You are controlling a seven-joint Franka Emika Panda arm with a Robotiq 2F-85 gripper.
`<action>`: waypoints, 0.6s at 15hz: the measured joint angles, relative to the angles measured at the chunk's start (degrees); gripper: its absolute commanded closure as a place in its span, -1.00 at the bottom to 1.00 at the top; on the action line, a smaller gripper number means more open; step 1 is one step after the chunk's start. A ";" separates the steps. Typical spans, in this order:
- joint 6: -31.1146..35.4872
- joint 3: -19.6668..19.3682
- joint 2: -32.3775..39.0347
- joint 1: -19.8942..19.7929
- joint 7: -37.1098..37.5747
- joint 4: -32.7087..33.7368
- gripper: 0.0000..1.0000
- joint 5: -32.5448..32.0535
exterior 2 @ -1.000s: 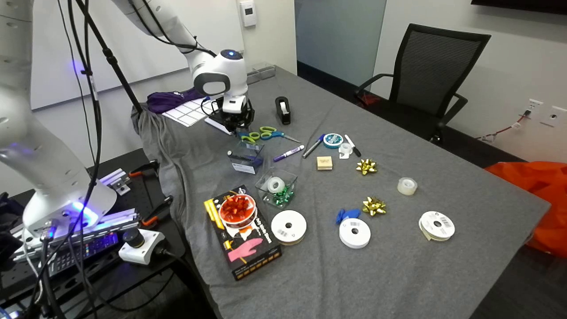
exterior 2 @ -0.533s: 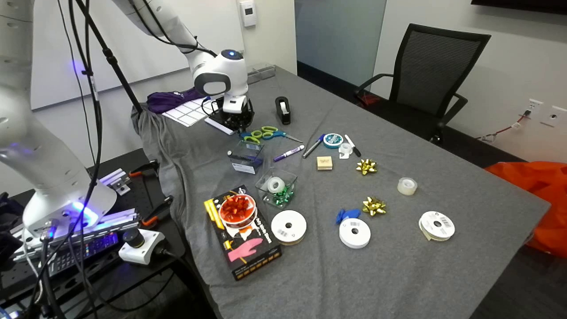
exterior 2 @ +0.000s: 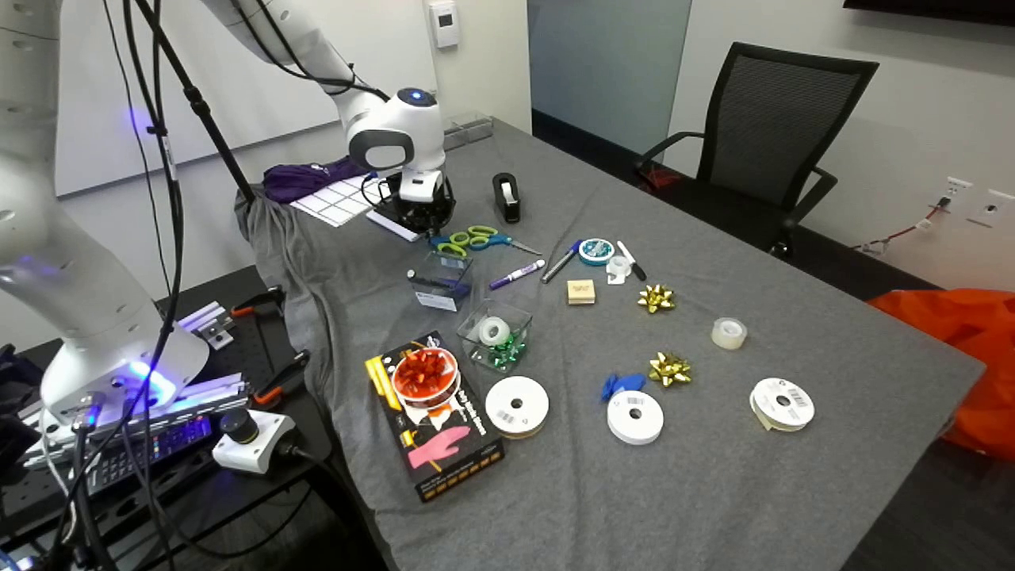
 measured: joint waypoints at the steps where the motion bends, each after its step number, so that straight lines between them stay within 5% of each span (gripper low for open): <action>1: -0.47 0.04 -0.05 -0.08 0.00 0.15 0.87 0.00; 9: -11.57 -0.11 -6.00 -1.26 -0.01 1.98 0.87 -0.01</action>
